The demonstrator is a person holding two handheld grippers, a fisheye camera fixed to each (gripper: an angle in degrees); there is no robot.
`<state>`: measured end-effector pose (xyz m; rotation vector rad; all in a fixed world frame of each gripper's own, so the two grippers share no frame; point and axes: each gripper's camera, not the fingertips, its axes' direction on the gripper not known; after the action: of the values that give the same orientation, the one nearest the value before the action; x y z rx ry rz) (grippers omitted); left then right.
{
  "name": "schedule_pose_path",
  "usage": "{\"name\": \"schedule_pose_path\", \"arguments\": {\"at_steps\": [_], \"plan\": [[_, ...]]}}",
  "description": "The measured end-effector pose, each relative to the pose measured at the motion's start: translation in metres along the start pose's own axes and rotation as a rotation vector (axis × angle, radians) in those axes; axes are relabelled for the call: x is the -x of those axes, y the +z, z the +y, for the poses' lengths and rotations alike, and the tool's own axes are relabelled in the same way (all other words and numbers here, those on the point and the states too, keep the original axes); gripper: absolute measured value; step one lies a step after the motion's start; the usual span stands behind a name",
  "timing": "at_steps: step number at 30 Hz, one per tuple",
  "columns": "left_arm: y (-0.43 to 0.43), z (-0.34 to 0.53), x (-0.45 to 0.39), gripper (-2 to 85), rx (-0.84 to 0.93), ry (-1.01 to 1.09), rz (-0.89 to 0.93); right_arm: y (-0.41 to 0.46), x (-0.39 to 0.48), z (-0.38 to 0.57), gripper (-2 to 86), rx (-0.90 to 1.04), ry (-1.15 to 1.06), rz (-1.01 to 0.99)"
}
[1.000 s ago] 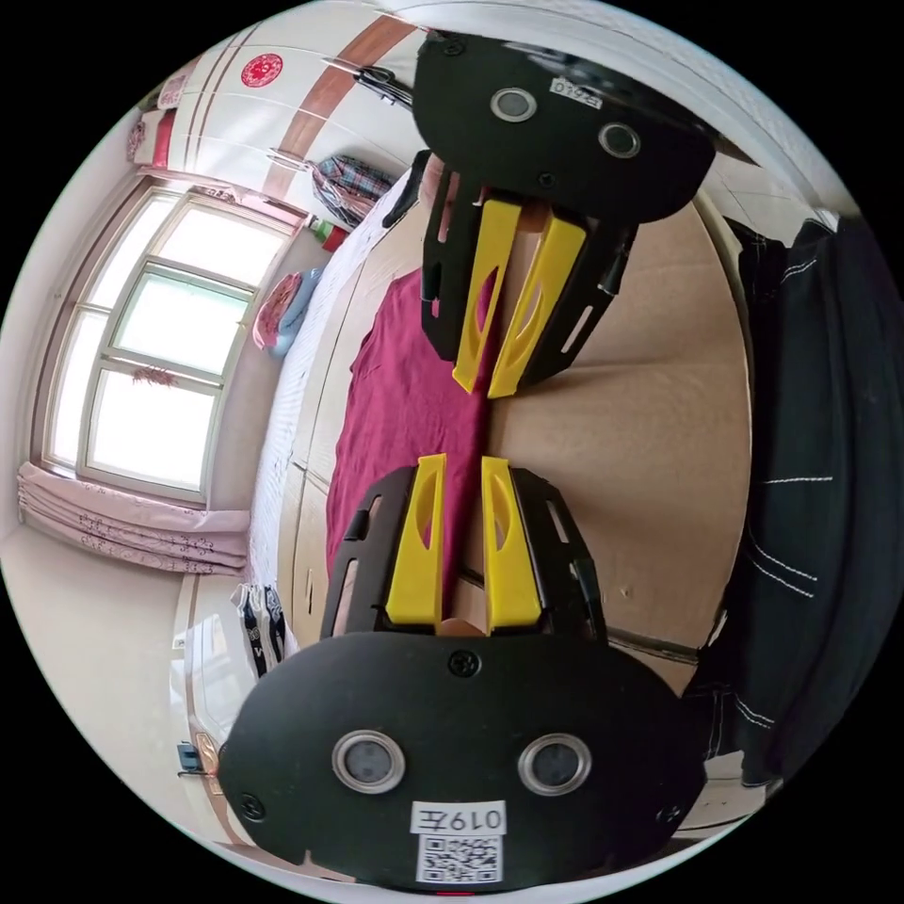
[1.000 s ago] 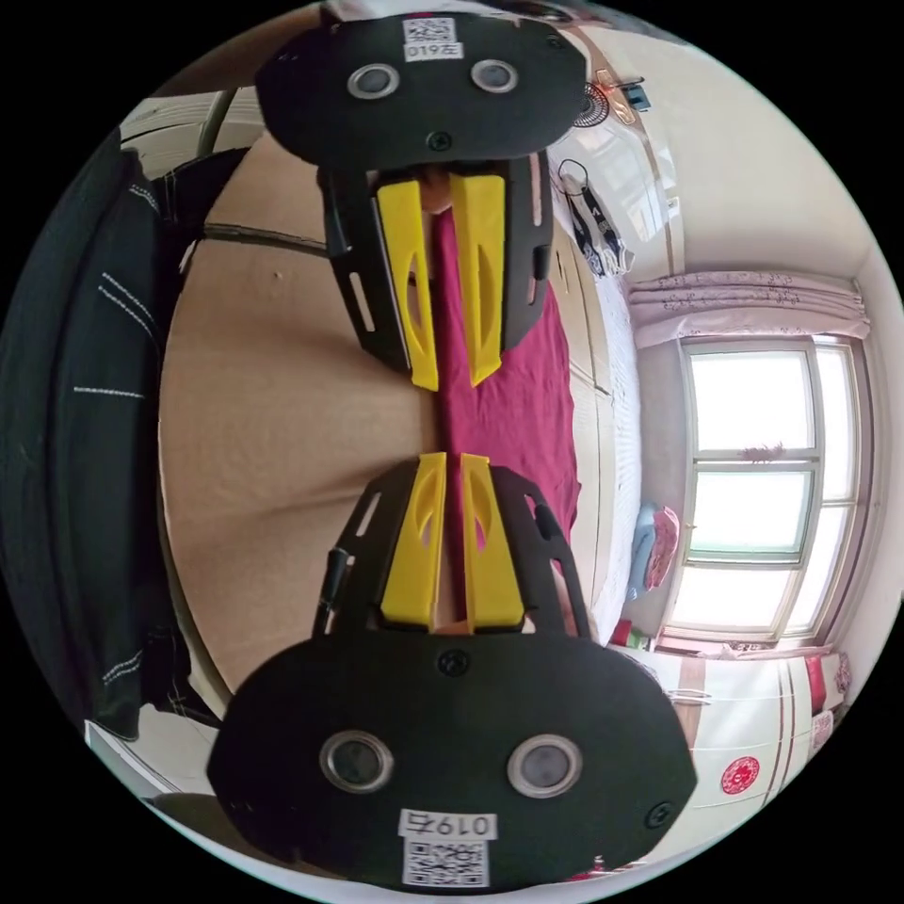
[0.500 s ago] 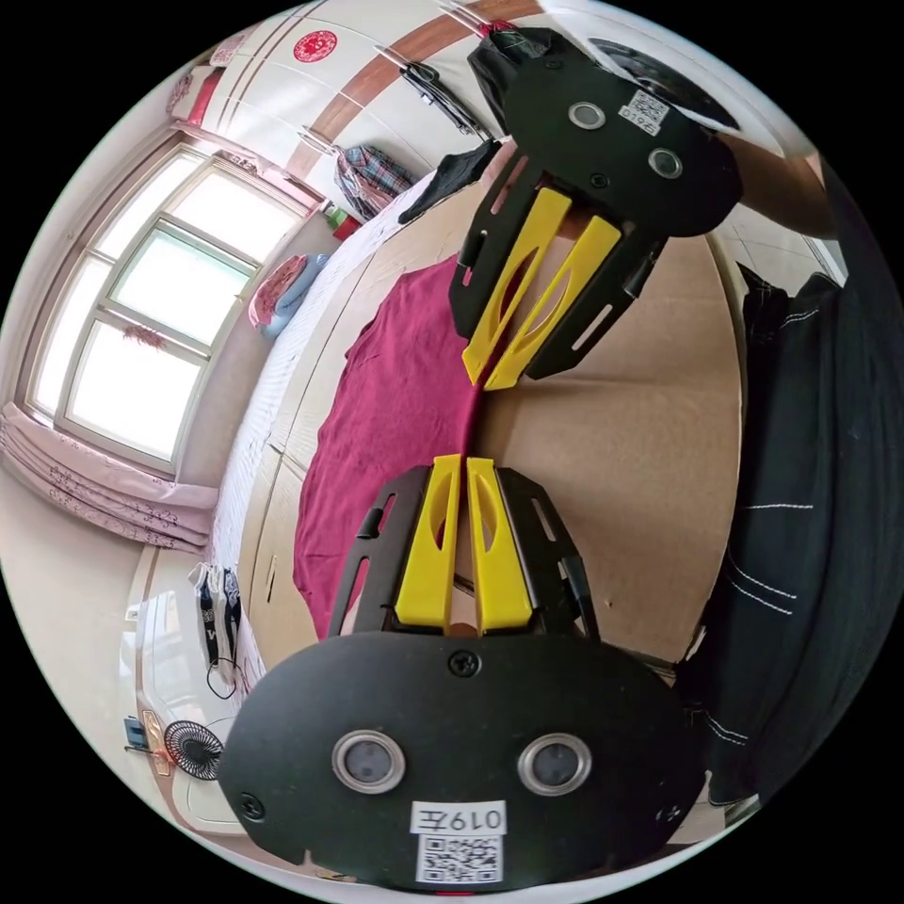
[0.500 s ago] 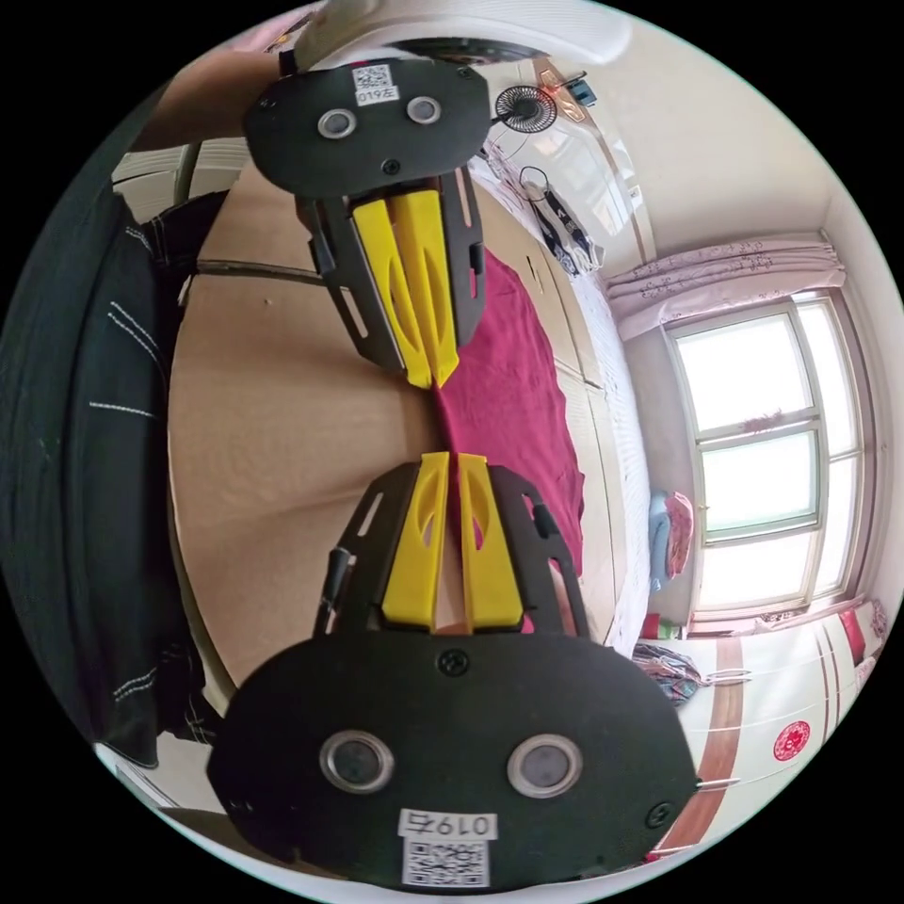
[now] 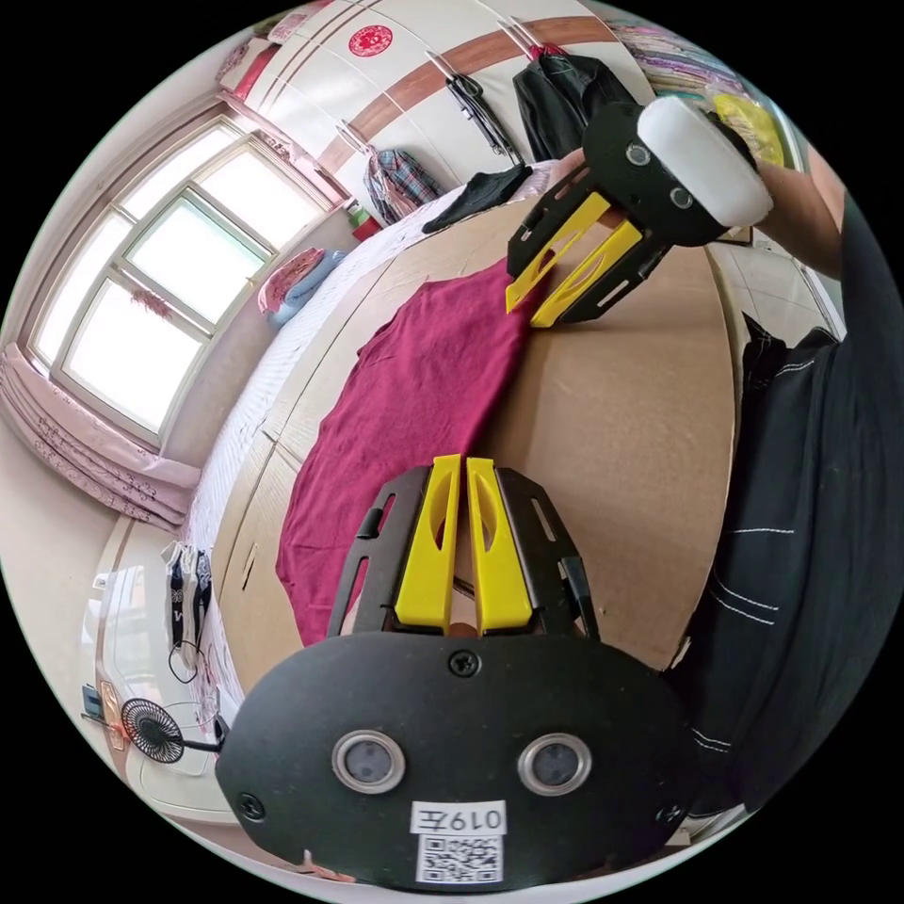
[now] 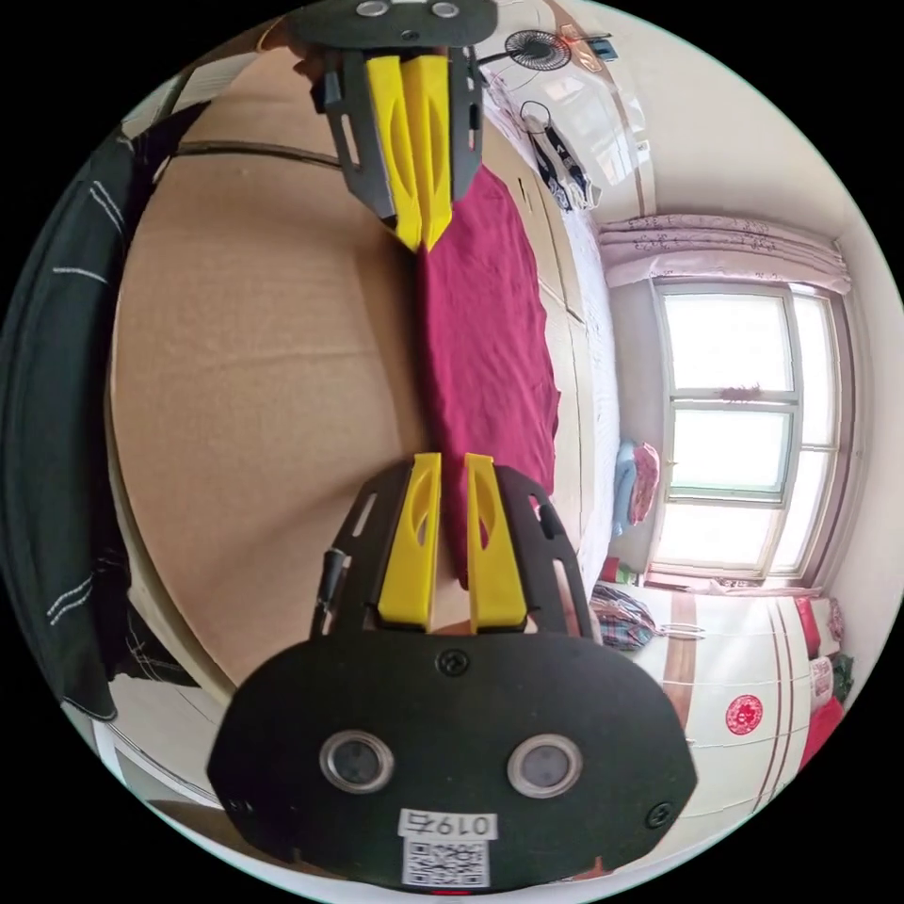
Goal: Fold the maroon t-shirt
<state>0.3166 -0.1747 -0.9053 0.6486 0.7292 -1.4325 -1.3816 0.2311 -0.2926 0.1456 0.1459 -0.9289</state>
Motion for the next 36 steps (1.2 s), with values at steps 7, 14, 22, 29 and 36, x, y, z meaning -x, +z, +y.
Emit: {"name": "schedule_pose_path", "arguments": {"at_steps": [7, 14, 22, 29, 36], "plan": [[0.0, 0.007, 0.001, 1.2, 0.016, 0.031, 0.001, 0.0, -0.006, 0.014, -0.1, -0.01, 0.012, -0.031], [-0.011, 0.013, 0.005, 1.3, 0.001, 0.018, -0.01, -0.004, -0.005, 0.029, 6.7, -0.012, 0.067, 0.062], [-0.053, 0.035, 0.029, 1.3, -0.046, -0.114, -0.021, 0.018, -0.012, 0.062, 8.1, 0.152, 0.061, 0.09], [-0.081, 0.064, 0.035, 2.7, 0.071, -0.147, -0.114, 0.027, -0.014, 0.065, 5.3, 0.146, 0.02, 0.111], [-0.096, 0.095, 0.034, 7.0, 0.329, 0.063, -0.361, 0.029, -0.016, 0.068, -0.3, 0.146, 0.027, 0.124]]}}
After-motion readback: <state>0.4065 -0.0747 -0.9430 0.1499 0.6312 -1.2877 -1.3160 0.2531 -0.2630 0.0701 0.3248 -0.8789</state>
